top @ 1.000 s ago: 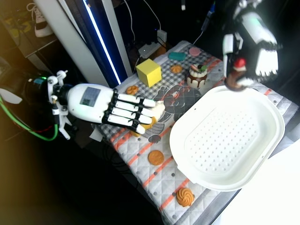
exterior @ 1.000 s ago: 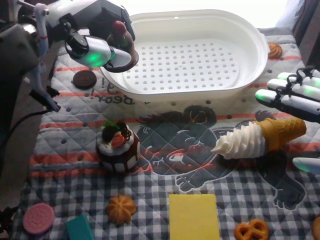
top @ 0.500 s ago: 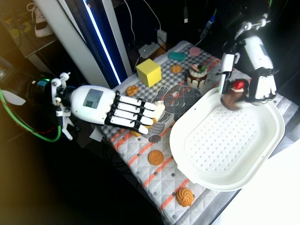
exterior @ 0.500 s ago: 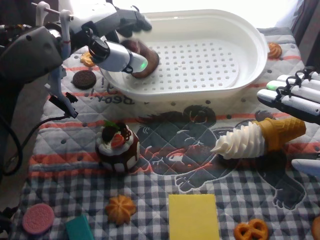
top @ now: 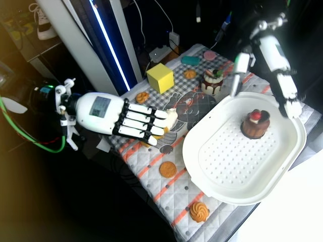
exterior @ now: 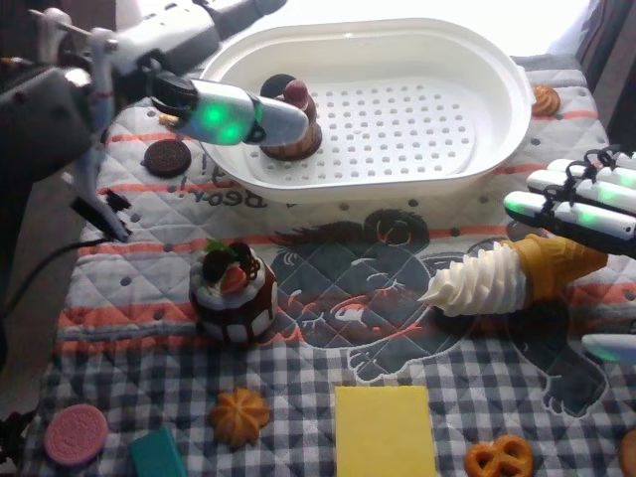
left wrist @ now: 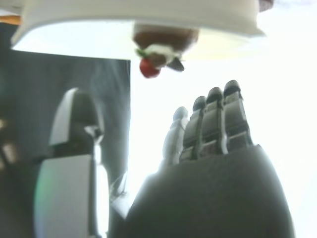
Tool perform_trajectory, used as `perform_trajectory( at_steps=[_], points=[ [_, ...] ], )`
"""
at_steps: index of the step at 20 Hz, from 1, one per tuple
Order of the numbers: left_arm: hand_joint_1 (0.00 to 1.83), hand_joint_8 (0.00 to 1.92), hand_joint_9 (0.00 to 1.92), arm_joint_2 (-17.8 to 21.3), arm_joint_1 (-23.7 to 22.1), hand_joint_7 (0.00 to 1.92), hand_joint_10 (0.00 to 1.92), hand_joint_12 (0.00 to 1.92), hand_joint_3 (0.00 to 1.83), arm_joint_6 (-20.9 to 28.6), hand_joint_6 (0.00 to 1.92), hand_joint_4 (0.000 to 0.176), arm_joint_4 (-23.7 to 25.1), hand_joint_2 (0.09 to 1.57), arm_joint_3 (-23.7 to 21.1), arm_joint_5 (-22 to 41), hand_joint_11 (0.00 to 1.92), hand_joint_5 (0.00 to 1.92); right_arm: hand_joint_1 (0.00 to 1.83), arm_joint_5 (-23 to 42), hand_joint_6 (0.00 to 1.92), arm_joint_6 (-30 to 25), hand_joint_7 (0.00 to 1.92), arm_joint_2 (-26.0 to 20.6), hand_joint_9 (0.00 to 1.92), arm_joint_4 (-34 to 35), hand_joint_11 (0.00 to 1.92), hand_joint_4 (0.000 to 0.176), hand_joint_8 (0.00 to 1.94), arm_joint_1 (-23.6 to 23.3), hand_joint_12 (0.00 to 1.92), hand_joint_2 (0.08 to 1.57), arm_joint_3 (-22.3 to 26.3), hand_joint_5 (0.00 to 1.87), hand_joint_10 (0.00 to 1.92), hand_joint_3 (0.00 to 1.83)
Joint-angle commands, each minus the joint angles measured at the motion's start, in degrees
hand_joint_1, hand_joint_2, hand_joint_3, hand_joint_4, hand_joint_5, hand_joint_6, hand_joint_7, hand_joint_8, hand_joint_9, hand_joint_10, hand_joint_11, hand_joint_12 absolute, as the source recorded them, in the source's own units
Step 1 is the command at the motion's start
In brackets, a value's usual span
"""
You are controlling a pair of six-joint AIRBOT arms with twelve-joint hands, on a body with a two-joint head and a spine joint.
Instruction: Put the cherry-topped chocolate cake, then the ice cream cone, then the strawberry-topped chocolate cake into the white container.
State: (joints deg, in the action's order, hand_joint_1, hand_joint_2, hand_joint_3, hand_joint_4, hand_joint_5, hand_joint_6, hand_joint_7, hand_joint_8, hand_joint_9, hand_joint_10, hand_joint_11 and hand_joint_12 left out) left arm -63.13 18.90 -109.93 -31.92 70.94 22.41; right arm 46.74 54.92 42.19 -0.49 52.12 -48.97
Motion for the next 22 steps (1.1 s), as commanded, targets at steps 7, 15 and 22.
perform_trajectory(
  at_steps=[7,15,22],
  points=[
    [0.59,0.00,0.00,7.8,5.0,0.00,0.00,0.01,0.03,15.1,0.00,0.176,9.4,1.36,-6.7,19.9,0.01,0.00,0.66,2.1,0.00,-3.6,0.00,5.1,0.06,-1.4,0.00,0.000,0.00,-0.6,1.11,1.18,-4.0,0.00,0.08,0.00],
    [0.56,0.00,0.00,10.4,8.1,0.00,0.00,0.36,0.00,15.1,0.00,0.149,11.4,1.40,-10.7,25.1,0.00,0.00,0.91,-0.4,0.53,-3.6,0.32,9.8,0.03,-1.3,0.00,0.000,0.24,-4.7,1.29,1.26,-7.9,0.13,0.89,0.00],
    [0.52,0.00,0.00,11.3,9.9,0.00,0.00,0.38,0.00,15.3,0.00,0.149,11.0,1.39,-11.5,26.7,0.00,0.00,1.14,-0.8,1.40,-3.5,0.73,11.0,0.64,-1.5,0.55,0.000,1.61,-7.6,1.92,1.30,-9.0,0.60,1.69,0.00]
  ],
)
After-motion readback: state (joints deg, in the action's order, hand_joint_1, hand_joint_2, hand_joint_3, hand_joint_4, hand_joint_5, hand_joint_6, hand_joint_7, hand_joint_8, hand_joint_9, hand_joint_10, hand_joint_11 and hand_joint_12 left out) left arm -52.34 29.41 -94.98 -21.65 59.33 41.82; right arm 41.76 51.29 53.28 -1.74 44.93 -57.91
